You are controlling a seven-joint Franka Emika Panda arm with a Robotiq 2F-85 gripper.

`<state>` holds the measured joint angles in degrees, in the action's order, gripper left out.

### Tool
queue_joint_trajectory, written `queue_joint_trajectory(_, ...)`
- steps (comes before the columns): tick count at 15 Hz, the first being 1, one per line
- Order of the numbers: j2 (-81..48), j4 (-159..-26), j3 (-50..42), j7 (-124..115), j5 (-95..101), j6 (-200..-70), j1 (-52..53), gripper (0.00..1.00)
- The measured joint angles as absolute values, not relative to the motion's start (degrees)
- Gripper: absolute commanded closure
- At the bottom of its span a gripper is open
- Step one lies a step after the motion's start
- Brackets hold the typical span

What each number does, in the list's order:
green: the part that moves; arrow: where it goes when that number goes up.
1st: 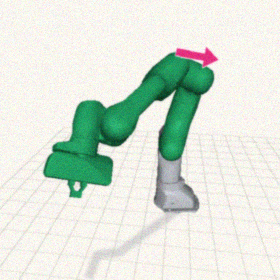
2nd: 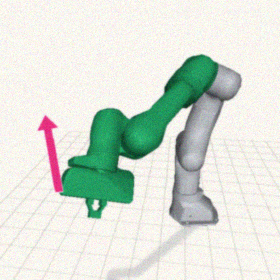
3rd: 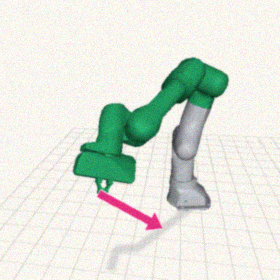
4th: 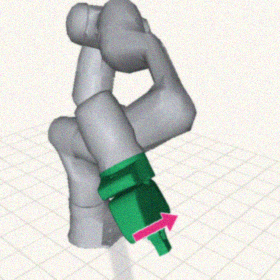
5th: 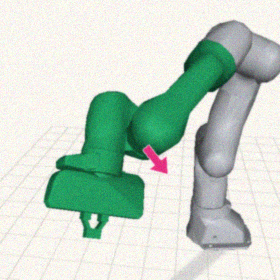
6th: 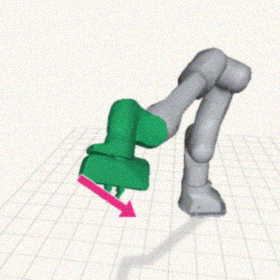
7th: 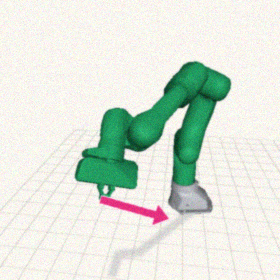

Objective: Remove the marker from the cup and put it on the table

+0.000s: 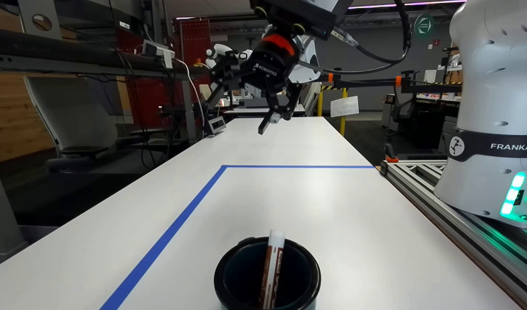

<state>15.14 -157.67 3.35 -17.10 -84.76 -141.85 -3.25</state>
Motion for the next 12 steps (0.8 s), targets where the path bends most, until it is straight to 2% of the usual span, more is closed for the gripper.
queue_joint_trajectory(12,8.9,-157.7,5.5,-17.1,-84.8,-147.1,0.6,0.0)
